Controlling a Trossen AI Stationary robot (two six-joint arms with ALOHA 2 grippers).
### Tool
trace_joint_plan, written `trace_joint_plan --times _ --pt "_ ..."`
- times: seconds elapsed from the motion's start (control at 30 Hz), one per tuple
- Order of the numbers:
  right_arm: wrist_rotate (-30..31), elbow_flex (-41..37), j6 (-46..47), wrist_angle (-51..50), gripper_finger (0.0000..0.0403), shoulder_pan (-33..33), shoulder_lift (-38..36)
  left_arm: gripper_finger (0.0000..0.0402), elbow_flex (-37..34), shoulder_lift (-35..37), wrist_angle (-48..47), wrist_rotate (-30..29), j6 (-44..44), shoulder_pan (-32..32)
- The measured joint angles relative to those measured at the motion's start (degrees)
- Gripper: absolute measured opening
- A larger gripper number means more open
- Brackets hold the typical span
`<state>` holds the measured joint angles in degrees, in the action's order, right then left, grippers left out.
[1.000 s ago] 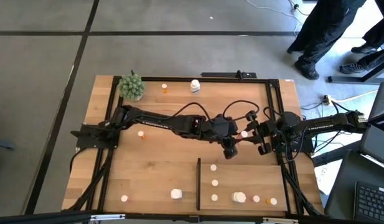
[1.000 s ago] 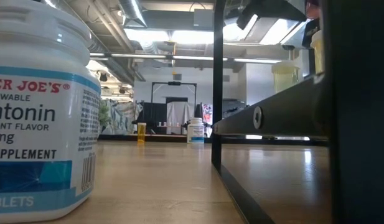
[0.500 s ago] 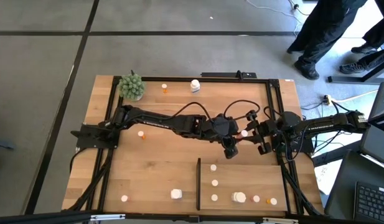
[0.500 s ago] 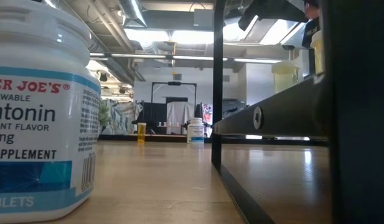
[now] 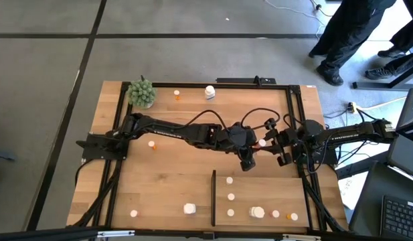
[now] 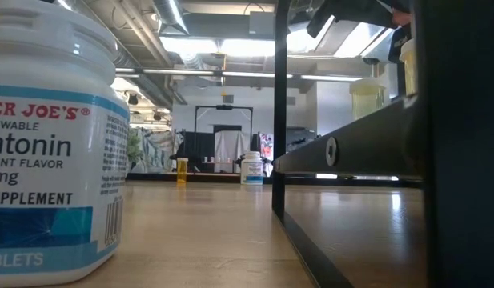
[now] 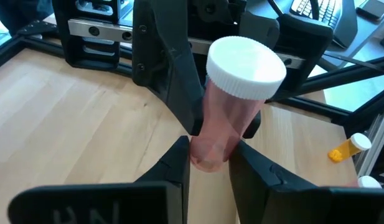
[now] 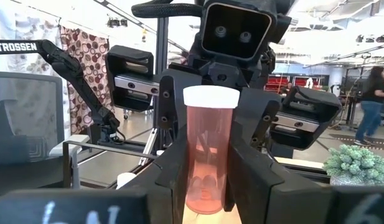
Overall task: Pick and place medicine bottles onto shelf by color
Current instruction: Put the top pink pill bottle on the shelf aligned with the other pink pill bottle
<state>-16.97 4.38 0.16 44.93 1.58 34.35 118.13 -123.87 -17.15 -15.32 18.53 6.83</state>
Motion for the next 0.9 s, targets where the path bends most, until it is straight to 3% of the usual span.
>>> trace_joint_plan --times 0.3,0.63,0.9 --pt "1.30 0.00 1.19 0.15 0.0104 0.03 0.00 0.0070 0.00 0.02 -0.02 -0.22 -0.02 -0.02" --pt "1.97 -0.02 -2.08 1.48 0.0134 0.03 0.00 0.0070 0.00 0.04 0.62 -0.03 0.01 -0.31" --pt "3.83 0.00 1.66 1.75 0.0132 0.07 0.00 0.0070 0.00 0.04 0.14 -0.21 0.02 -0.46"
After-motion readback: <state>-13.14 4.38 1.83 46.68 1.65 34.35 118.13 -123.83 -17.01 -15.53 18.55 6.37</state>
